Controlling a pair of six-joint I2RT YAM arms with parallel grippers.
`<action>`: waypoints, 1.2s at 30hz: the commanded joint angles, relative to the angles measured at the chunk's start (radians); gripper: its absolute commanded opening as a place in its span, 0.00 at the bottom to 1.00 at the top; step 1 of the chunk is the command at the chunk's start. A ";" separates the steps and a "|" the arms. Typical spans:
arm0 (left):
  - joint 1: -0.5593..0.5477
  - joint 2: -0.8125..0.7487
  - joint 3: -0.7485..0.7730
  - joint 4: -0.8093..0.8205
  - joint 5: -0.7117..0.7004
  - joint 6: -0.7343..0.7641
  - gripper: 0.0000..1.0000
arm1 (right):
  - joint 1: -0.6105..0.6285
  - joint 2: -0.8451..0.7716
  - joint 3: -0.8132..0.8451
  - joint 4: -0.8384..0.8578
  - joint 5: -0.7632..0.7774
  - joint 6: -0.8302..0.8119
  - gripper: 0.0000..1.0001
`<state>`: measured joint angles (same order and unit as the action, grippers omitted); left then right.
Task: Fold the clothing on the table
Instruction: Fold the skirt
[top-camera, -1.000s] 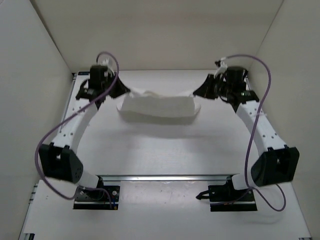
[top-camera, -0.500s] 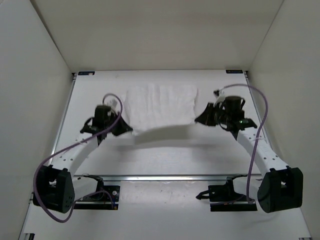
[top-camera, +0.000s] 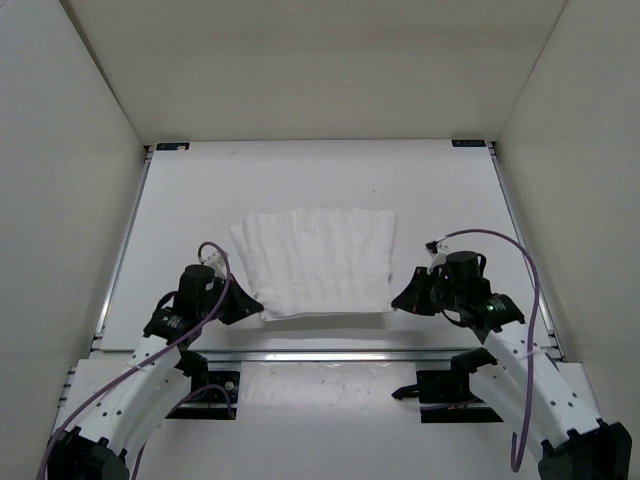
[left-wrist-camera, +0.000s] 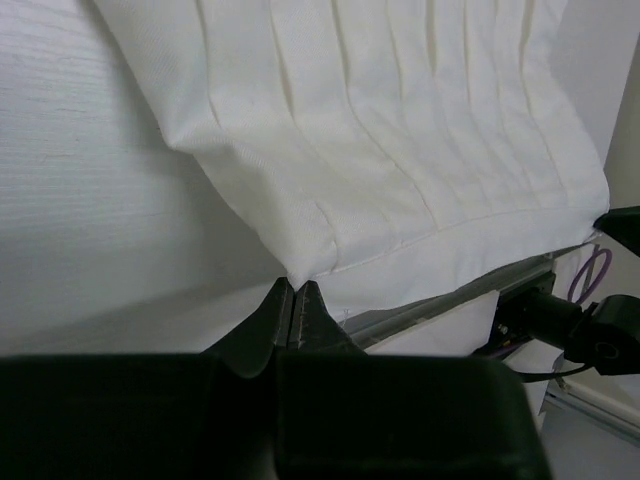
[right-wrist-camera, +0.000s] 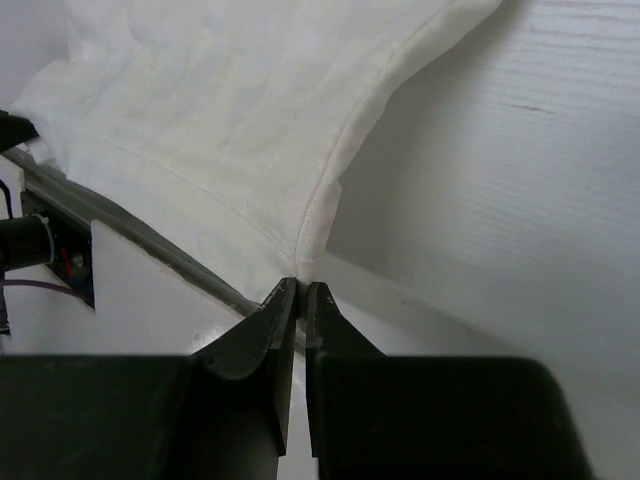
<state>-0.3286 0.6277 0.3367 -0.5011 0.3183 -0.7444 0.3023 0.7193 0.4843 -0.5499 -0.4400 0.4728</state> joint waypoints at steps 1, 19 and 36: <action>-0.018 -0.020 0.051 -0.108 -0.039 0.007 0.00 | 0.021 -0.119 0.008 -0.106 0.052 0.069 0.00; 0.057 0.120 0.291 0.065 0.034 -0.110 0.00 | -0.178 -0.020 0.249 -0.245 -0.098 -0.091 0.00; 0.281 1.199 0.880 0.501 0.234 -0.153 0.68 | -0.275 0.974 0.933 0.200 0.026 -0.074 0.79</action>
<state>-0.0631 1.8324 1.1355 -0.0669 0.4694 -0.8898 0.0517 1.7344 1.3888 -0.3840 -0.4736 0.4145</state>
